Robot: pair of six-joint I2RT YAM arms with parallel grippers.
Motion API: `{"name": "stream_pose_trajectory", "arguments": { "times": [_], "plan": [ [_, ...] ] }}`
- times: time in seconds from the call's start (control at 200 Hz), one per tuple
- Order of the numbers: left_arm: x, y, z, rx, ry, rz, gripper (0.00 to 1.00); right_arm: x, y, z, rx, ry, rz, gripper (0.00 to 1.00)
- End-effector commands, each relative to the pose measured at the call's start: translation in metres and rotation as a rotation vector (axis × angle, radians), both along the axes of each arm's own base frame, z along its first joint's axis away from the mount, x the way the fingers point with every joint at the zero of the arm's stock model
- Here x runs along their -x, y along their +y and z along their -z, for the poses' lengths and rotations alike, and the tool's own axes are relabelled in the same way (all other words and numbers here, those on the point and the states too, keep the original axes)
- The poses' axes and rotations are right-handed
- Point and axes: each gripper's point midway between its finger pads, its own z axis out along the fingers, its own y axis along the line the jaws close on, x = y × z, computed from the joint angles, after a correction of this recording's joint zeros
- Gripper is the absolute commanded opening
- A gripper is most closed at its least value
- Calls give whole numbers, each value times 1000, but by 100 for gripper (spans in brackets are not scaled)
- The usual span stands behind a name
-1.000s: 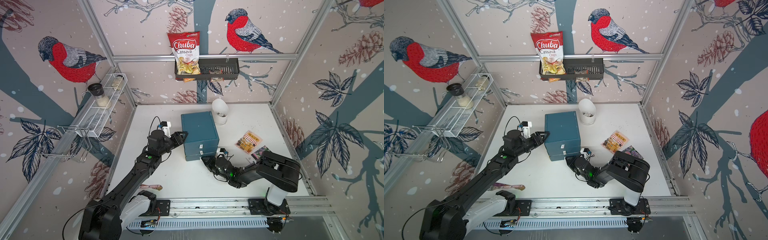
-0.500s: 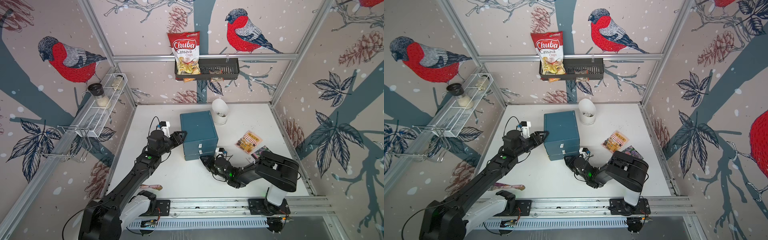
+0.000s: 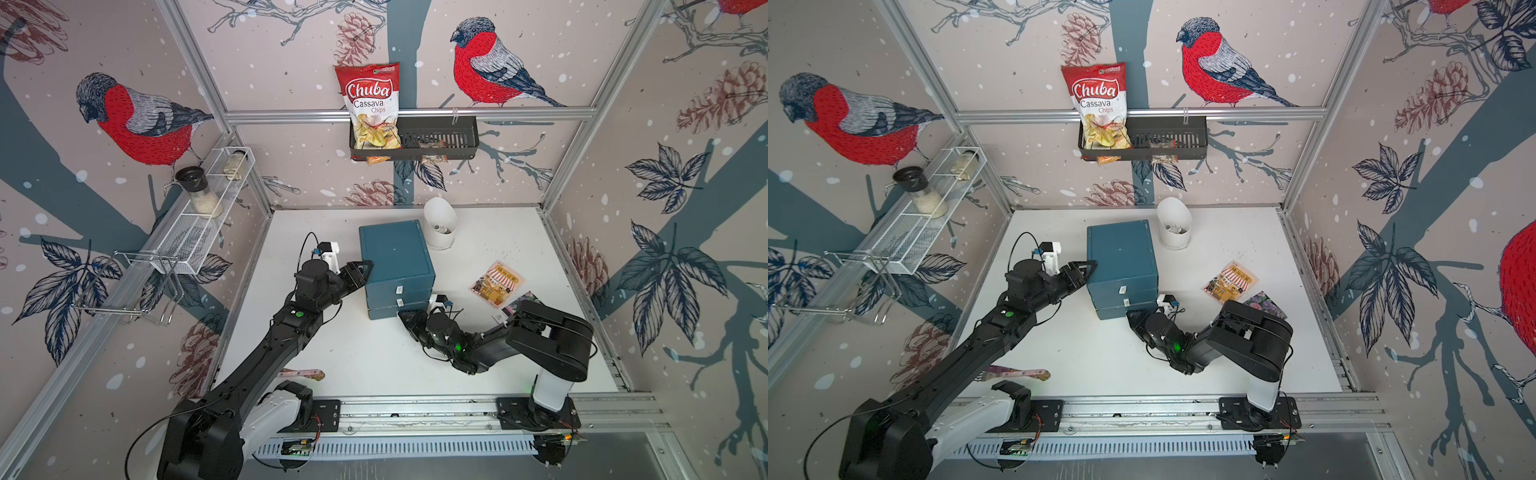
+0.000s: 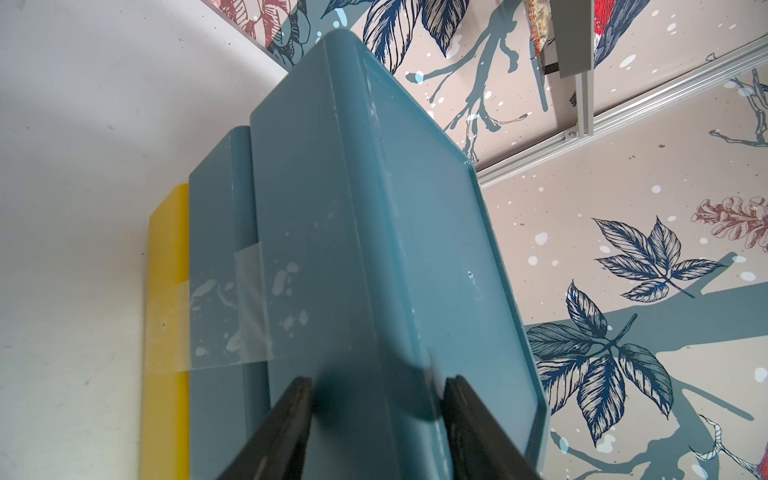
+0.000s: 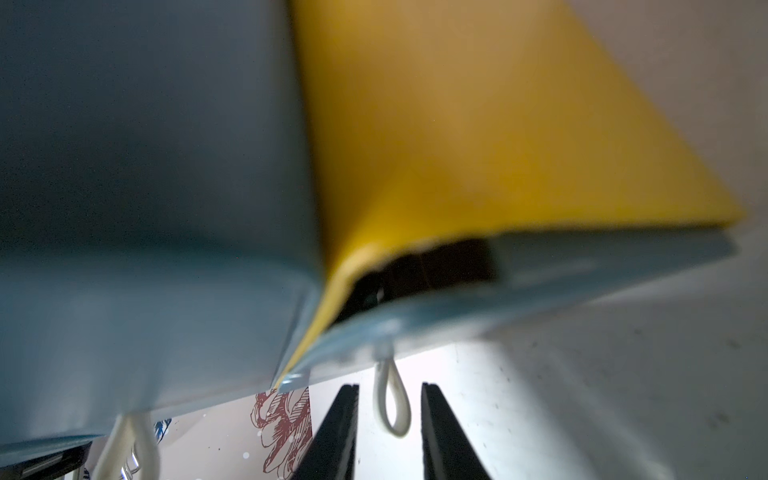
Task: Take the seed bags out of the drawer
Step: Open the drawer in the storage box.
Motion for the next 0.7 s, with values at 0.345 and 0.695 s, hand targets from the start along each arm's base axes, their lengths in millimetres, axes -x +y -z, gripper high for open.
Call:
{"name": "stream_pose_trajectory", "arguments": {
  "times": [0.345,0.695],
  "plan": [
    [30,-11,39,-24,178,101,53,12,19,-7,-52,16,-125,14],
    [32,-7,46,-37,191,84,52,13,16,-12,-24,0,-132,0]
  ]
}}
